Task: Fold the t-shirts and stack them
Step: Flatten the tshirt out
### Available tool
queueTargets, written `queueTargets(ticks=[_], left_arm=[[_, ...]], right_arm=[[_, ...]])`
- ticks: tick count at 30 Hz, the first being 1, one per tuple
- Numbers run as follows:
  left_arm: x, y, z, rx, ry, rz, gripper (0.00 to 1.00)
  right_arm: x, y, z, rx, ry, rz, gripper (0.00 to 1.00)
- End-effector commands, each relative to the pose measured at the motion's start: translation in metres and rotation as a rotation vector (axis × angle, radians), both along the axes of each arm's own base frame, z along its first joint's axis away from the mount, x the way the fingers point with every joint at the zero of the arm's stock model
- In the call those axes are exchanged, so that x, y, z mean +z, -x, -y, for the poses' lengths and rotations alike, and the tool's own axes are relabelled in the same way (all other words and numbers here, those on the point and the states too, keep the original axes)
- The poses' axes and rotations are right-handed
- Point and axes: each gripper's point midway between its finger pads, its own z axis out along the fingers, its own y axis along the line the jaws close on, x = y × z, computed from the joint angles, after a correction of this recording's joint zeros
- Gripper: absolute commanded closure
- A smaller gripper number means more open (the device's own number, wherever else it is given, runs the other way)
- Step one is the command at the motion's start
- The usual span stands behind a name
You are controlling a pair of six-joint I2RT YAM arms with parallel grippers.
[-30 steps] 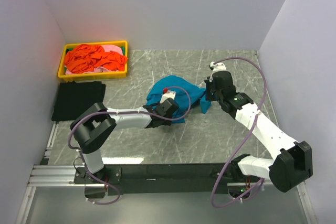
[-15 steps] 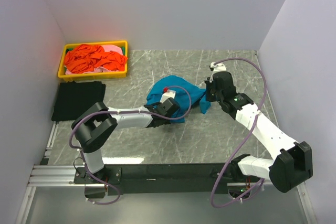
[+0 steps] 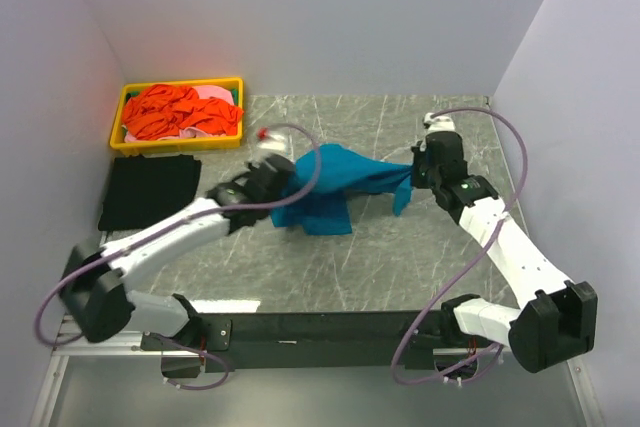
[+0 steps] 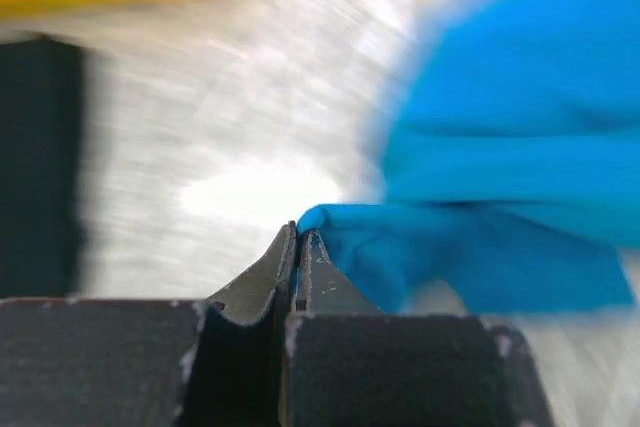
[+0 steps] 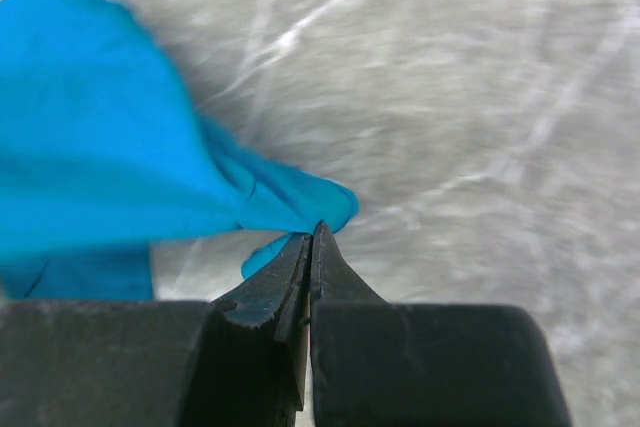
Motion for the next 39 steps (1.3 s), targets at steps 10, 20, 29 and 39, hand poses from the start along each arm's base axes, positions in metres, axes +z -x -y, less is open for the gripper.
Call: queueTargets(ticks=[10, 20, 29, 39], left_arm=[[0.227, -0.064, -0.175, 0.319, 0.061, 0.477, 0.99], [0.401, -0.03, -0.185, 0.269, 0.185, 0.805, 0.99], [0.415, 0.065, -0.191, 0.16, 0.241, 0.911, 0.99], [0.348, 0.052, -0.183, 0.119, 0.172, 0.729, 0.99]], right_arm=[[0.181, -0.017, 0.07, -0.228, -0.026, 0.395, 1.0], [0.319, 0.045, 0.103, -0.27, 0.106, 0.763, 1.0], [0.34, 0.135, 0.099, -0.126, 0.23, 0.908, 1.0], [0.326, 0.158, 0.1, -0.051, 0.344, 0.836, 1.0]])
